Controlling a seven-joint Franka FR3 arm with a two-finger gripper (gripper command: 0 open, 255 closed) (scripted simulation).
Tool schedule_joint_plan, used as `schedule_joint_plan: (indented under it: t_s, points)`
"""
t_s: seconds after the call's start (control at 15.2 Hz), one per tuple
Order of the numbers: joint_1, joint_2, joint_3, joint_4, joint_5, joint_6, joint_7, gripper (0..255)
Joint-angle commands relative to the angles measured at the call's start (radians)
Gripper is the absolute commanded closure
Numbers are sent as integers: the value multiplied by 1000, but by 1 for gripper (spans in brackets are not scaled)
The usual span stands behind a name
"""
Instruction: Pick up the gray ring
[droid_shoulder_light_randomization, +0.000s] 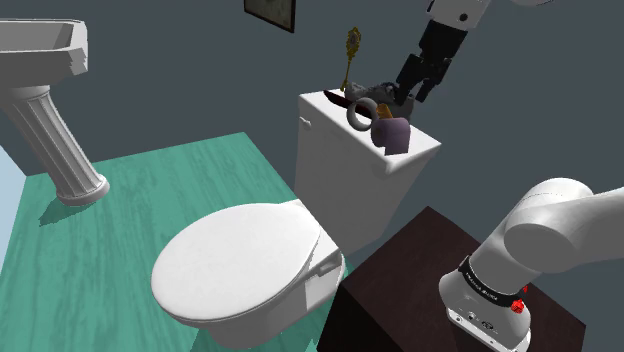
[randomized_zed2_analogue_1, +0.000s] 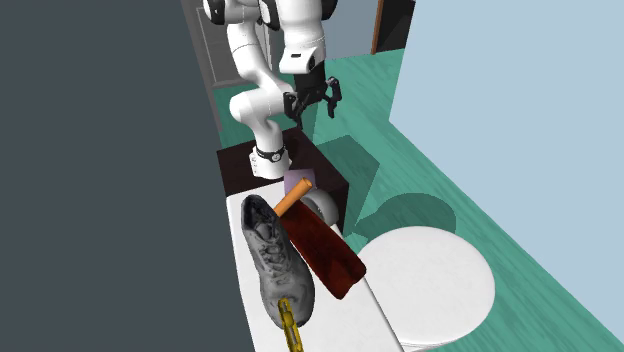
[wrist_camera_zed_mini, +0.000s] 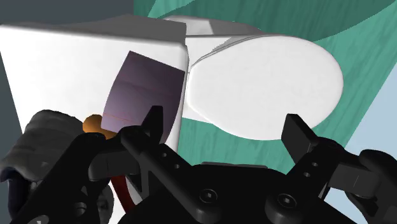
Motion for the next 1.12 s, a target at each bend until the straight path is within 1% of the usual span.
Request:
schedule_joint_plan:
  t_s: [0.0,0.53,1.06]
  points:
    - [0,0,0,0,0,0,0,0]
    - [-17,350,-34,208,-94,49,-112,0]
    - [-30,689,-50,485,-175,34,-196,0]
